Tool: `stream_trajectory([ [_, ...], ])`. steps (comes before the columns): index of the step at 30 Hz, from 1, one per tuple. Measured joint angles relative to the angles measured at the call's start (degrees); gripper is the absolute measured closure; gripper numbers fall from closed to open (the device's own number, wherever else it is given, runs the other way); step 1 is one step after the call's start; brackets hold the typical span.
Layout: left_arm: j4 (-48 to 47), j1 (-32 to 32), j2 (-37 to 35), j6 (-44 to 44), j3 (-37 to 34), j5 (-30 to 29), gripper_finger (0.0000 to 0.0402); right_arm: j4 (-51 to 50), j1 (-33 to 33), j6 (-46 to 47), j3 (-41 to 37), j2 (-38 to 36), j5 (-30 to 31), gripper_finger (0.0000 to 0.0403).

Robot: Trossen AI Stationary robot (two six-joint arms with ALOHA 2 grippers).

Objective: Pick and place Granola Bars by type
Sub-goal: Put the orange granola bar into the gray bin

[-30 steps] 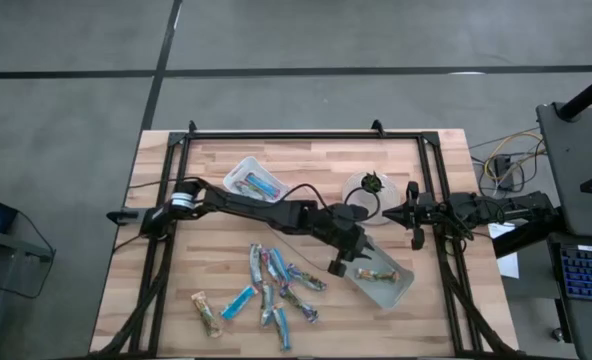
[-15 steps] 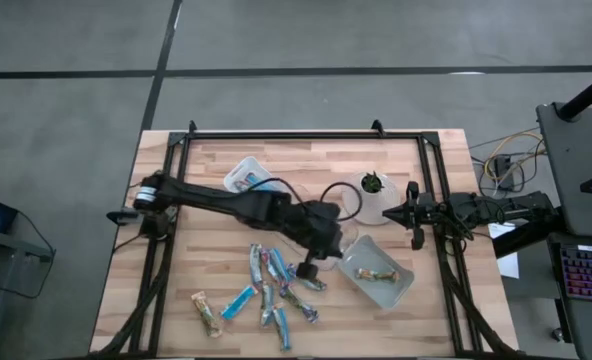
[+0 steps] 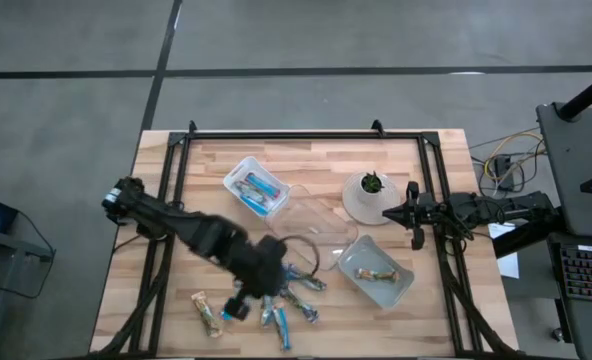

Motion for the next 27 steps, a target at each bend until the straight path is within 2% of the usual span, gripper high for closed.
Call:
stream_trajectory([
  [12,-18.50,-10.33,-1.59,1.26,-0.35,0.26,0.0401,0.00,0.01,0.00,0.00,0.00,-0.03,0.0390],
  [19,-18.75,-13.04,-2.84,1.33,-0.90,-0.20,0.0401,0.00,0.01,0.00,0.00,0.00,-0.03,0.0390],
  [27,-14.57,-16.78,-11.21,2.40,-10.20,-0.19,0.0401,0.00,0.00,0.00,0.01,0.00,-0.03,0.0390],
])
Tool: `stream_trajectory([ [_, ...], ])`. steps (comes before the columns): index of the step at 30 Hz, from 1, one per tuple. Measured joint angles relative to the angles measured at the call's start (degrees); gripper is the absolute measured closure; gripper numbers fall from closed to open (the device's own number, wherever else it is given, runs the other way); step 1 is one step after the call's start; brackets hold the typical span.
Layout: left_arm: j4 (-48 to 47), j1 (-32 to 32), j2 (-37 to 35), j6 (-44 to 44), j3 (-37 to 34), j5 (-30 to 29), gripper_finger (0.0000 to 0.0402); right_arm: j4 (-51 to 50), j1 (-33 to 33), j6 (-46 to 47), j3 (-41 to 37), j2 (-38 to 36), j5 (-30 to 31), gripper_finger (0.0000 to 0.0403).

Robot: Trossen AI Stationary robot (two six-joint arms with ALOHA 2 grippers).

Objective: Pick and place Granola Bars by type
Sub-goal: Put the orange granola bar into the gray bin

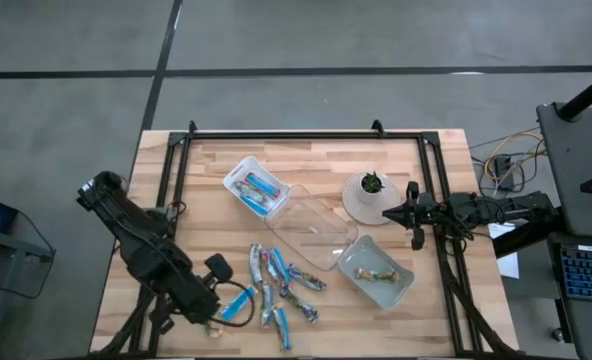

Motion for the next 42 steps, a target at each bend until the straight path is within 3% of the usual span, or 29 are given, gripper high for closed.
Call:
stream_trajectory([
  [12,14.13,-3.71,-12.75,1.80,-23.80,0.07,0.0401,0.00,0.02,0.00,-0.01,0.00,-0.02,0.0390],
  [22,31.59,-5.16,-14.36,2.88,-40.01,-0.28,0.0401,0.00,0.00,0.00,0.01,0.02,-0.02,0.0390],
  [34,37.11,-6.64,-14.38,5.32,-48.04,-7.94,0.0397,0.00,0.01,0.00,-0.01,0.02,-0.01,0.0390],
  [42,40.02,-7.37,-14.38,1.50,-51.85,-7.28,0.0325,-0.02,0.00,0.00,-0.01,0.02,0.00,0.0390],
])
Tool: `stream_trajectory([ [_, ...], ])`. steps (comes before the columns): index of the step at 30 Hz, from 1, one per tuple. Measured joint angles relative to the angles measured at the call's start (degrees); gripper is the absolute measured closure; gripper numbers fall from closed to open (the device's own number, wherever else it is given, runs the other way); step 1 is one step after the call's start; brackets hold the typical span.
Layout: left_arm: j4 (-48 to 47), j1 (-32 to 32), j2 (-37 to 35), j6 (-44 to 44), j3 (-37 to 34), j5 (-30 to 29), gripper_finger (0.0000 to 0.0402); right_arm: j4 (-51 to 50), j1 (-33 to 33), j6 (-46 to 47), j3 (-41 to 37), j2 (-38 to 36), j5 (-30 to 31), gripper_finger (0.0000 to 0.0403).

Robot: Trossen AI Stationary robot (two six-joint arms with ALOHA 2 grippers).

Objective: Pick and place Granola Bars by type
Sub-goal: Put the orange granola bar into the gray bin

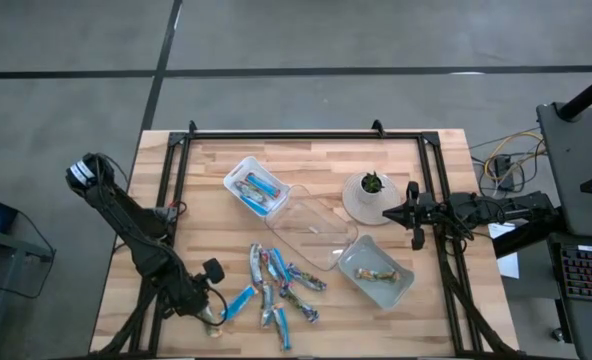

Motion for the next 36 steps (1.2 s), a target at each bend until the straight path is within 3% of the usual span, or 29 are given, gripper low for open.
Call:
stream_trajectory([
  [7,0.89,-0.51,0.00,0.33,-1.05,0.02,0.0241,0.00,0.02,0.00,0.00,0.00,0.00,0.0390],
  [12,0.82,-1.27,0.05,2.92,-1.49,0.04,0.0206,0.01,0.02,0.00,0.00,0.00,-0.01,0.0390],
  [36,2.85,-2.99,8.04,3.40,0.32,0.15,0.0202,0.02,0.00,0.00,0.00,0.00,-0.02,0.0390],
])
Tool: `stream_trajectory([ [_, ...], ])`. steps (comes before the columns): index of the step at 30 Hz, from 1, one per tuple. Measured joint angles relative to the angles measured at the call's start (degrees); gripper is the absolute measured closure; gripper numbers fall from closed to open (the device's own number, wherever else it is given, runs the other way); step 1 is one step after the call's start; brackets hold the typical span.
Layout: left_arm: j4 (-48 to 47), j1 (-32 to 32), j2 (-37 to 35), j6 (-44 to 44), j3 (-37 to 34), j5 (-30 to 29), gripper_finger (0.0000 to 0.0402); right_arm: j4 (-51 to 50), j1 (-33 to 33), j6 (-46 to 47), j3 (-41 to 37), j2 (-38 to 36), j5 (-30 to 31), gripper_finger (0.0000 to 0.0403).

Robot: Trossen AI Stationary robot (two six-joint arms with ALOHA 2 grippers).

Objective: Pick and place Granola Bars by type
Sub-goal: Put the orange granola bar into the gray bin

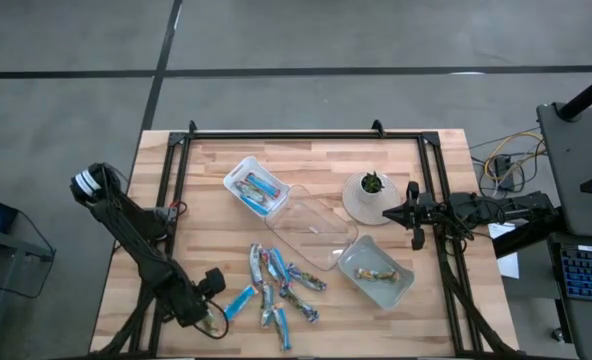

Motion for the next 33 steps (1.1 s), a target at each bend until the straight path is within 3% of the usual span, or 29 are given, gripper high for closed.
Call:
stream_trajectory([
  [24,0.94,-1.18,6.82,-4.05,0.46,0.02,0.0205,-0.01,0.01,0.00,0.00,0.00,0.02,0.0390],
  [33,1.03,-1.17,7.08,-4.30,0.50,0.01,0.0270,-0.01,0.00,0.00,0.02,0.00,0.02,0.0390],
])
